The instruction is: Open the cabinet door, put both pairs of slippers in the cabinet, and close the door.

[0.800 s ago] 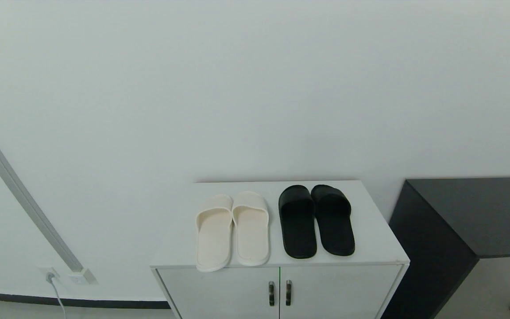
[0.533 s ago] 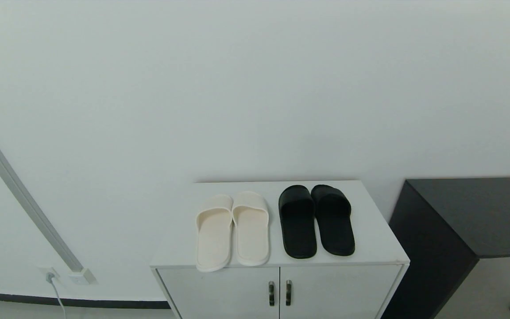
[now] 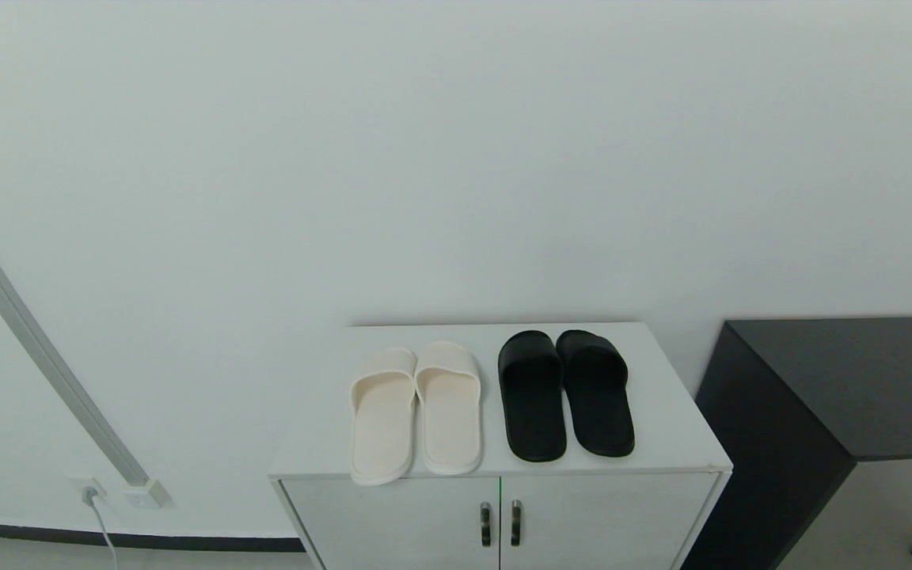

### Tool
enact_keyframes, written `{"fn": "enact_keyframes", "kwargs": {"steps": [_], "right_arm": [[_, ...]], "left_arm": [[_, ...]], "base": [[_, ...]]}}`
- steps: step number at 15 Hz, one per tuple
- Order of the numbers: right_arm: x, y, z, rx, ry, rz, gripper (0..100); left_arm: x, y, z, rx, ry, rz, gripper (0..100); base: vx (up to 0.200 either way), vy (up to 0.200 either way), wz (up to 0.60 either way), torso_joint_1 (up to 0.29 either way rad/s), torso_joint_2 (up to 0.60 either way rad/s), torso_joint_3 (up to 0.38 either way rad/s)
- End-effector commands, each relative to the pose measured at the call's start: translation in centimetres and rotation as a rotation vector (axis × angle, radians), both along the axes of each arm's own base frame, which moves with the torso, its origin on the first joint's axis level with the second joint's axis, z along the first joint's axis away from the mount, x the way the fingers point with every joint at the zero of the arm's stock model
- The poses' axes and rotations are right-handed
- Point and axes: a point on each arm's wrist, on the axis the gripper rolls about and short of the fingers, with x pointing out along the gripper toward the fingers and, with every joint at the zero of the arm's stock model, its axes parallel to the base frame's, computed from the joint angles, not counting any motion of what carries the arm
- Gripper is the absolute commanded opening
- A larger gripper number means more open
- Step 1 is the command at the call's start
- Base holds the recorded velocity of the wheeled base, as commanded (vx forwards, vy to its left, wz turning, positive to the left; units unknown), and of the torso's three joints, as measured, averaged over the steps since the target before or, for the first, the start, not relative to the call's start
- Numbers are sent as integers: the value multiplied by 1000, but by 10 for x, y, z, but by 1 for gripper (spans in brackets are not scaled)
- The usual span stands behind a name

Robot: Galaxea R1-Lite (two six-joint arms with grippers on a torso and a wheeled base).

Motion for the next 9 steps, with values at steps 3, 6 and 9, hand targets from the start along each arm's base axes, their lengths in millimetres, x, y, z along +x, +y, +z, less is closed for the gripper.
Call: {"fn": "enact_keyframes", "kwargs": {"steps": [3, 6, 9], "right_arm": [[79, 10, 5, 13, 199, 120, 100], [126, 30, 24, 28, 179, 171, 100], [151, 63, 40, 51, 185, 222, 100]], "left_arm": [[0, 0, 0, 1, 1, 1, 0], [0, 0, 0, 4, 1, 1, 0], [0, 0, 0, 5, 1, -4, 0]], "base": [[0, 0, 0, 0, 0, 0], [0, 0, 0, 0, 0, 0], [0, 0, 0, 0, 0, 0]]}}
